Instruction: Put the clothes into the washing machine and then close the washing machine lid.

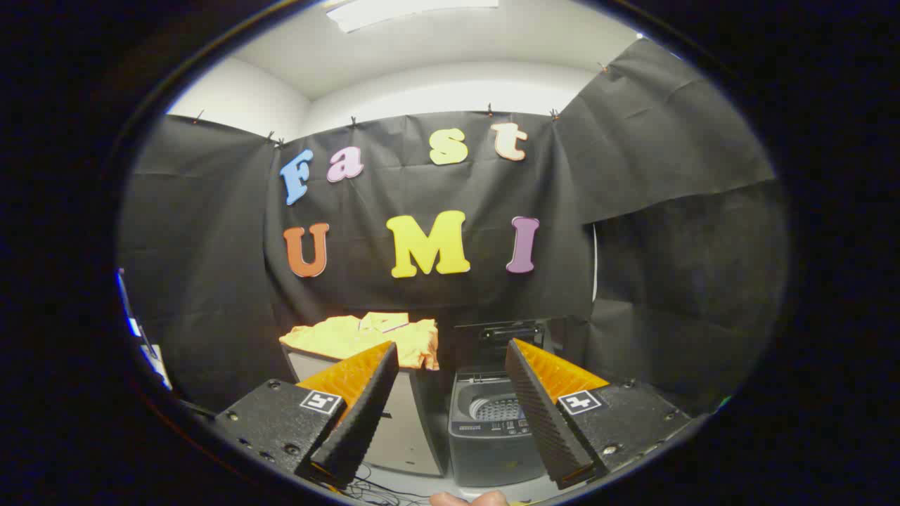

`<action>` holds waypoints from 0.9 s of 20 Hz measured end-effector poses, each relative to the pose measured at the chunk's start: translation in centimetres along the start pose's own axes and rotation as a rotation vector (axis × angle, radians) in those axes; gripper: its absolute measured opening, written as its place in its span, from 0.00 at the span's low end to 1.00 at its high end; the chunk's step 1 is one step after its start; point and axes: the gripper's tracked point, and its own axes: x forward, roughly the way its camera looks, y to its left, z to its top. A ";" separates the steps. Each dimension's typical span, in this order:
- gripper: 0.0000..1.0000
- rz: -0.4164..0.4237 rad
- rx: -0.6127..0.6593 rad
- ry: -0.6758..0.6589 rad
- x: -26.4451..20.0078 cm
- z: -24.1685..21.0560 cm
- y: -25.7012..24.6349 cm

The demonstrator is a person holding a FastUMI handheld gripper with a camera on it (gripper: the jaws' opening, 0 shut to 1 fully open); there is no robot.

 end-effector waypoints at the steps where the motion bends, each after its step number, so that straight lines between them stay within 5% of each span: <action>1: 0.97 -0.008 0.006 -0.009 -0.1 0.3 -0.5; 18: 0.97 0.017 -0.012 -0.003 -0.8 0.8 -0.7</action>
